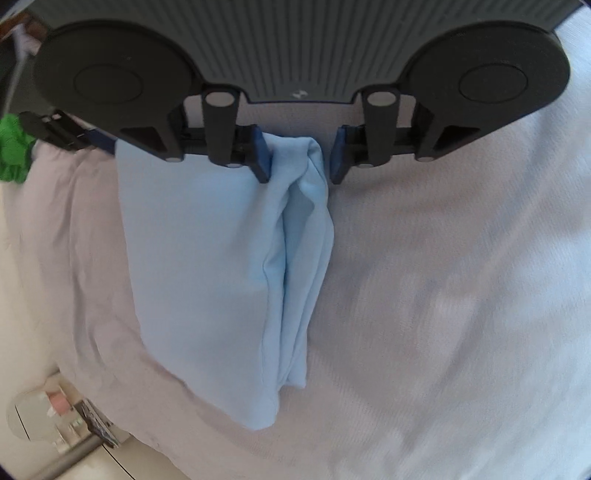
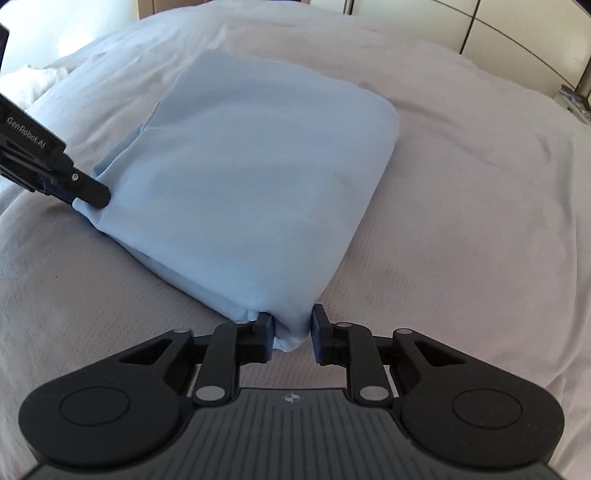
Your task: Fold clothes
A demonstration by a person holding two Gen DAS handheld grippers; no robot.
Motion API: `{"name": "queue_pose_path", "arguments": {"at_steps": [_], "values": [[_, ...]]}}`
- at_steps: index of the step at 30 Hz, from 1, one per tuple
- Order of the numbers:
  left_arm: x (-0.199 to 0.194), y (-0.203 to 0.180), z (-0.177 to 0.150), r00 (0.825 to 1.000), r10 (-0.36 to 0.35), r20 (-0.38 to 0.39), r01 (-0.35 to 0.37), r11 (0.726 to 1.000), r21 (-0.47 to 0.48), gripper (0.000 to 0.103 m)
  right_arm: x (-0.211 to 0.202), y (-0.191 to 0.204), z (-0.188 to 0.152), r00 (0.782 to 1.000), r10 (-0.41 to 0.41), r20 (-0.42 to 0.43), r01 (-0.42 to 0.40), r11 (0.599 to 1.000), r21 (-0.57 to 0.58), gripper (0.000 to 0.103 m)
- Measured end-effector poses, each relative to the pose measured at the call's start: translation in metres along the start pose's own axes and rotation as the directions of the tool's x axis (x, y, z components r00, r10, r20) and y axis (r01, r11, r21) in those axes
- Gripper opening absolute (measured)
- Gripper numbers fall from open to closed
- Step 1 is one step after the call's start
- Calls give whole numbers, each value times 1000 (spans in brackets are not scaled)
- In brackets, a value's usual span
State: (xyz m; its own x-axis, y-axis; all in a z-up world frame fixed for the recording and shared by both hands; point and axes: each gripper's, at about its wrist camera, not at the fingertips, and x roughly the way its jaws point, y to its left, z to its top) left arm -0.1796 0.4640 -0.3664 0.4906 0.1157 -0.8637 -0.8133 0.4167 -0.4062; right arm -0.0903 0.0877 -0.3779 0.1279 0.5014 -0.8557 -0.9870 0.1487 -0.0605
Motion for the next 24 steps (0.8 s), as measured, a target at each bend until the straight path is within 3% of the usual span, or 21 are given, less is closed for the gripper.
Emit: {"name": "queue_pose_path", "arguments": {"at_steps": [1,4,7,11,14,16,19,24], "values": [[-5,-2,3,1000,10,6,-10,1000,22,34,-5,-4,2,1000,15,10,-15,999,30,37],[-24,-4,7,999,23,31,-25,997,73,28,-19,-26,4,995,93,28,-97,980,175,39],[-45,4,12,999,-13,49,11,999,54,28,-34,-54,3,980,178,86,-197,919,343,40],[-55,-2,24,997,0,83,-5,998,61,28,-40,-84,12,964,203,173,-261,845,467,40],[-43,-24,49,991,-20,133,0,988,154,17,-24,-94,30,968,178,174,-240,853,464,38],[-27,-39,69,982,-20,186,-18,980,199,3,-7,-102,50,969,163,187,-233,858,458,32],[-2,-56,98,973,-21,231,-38,968,248,1,19,-117,83,964,142,224,-233,859,456,29],[56,-52,123,983,41,181,-85,967,240,0,65,-134,130,959,126,255,-229,876,426,29]]}}
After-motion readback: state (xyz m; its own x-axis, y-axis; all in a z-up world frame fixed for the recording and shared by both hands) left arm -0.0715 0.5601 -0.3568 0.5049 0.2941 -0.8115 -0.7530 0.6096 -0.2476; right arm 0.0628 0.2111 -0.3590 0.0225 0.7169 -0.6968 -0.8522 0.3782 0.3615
